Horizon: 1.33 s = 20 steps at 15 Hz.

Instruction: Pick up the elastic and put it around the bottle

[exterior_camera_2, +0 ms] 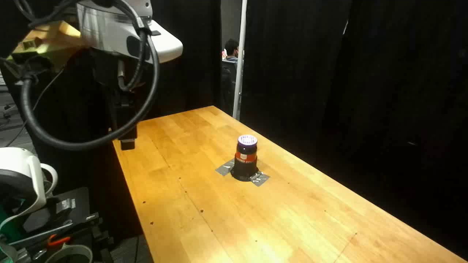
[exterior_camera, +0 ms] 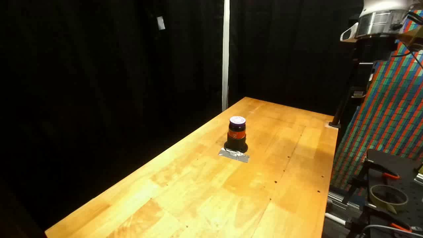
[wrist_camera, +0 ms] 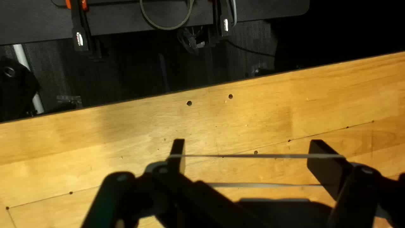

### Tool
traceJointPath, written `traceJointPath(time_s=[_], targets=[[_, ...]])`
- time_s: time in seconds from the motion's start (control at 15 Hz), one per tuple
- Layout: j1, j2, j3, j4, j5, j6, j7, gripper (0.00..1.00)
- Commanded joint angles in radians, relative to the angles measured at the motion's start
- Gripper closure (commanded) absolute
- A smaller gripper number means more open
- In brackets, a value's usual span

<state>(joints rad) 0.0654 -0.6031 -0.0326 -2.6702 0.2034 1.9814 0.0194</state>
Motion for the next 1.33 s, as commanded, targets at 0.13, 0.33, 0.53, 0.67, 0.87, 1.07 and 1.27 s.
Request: traceJointPath(time_s=[0.13,0.33,0.53,0.67,0.87,1.07,1.27], targets=[[-0.013,-0.002,0.011,0.006,0.006,-0.003,-0.006,0.0],[-0.012,0.023,0.011,0.015,0.006,0.027,-0.015,0.0],[0.001,0.15,0.007,0.085,0.011,0.116,-0.05,0.0],[0.005,0.258,0.012,0.155,0.004,0.179,-0.062,0.0],[0.004,0.435,0.037,0.3,-0.025,0.22,-0.049,0.0],[0.011,0.618,0.054,0.474,-0.06,0.213,-0.036,0.0],[0.01,0.785,0.081,0.651,-0.136,0.199,-0.006,0.0]])
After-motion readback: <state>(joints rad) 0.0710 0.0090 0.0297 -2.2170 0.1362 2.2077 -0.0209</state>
